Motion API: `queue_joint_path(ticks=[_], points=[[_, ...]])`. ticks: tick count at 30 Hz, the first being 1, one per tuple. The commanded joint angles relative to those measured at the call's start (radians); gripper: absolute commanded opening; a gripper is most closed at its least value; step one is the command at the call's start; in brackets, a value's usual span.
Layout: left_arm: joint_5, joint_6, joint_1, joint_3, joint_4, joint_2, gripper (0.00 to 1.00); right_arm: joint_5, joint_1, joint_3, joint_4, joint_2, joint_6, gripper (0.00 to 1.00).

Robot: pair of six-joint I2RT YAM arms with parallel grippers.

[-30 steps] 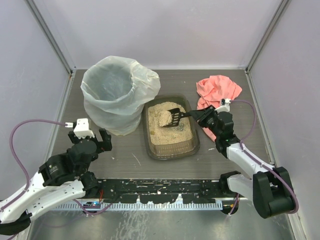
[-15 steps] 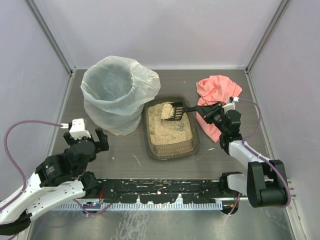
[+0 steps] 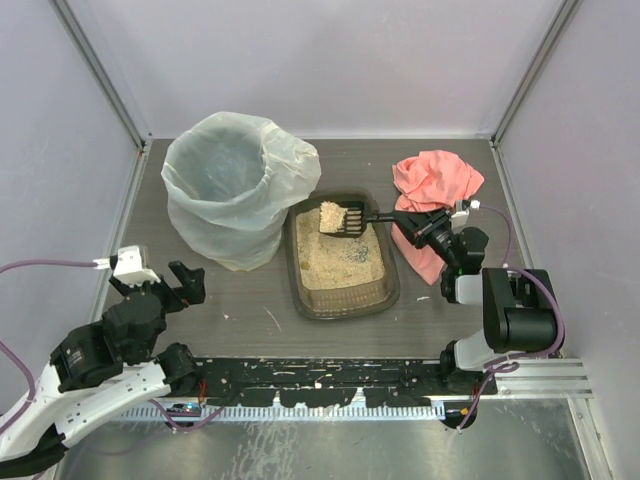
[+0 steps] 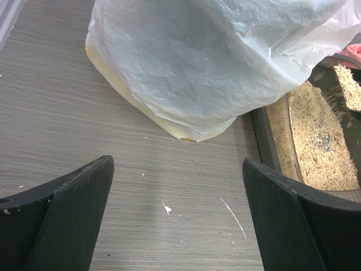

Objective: Clean the litter box

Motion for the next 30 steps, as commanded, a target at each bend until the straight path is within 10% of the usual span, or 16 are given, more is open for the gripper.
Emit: queue_joint_path(ticks=[1, 30], points=[[-0.009, 0.013, -0.002, 0.018, 0.033, 0.023, 0.98, -0.048, -0.025, -0.017, 0.248, 0.028, 0.119, 0.01], [-0.03, -0.004, -0.002, -0.001, 0.014, 0.162, 0.98, -0.017, 0.065, 0.072, 0.03, 0.021, -0.016, 0.01]])
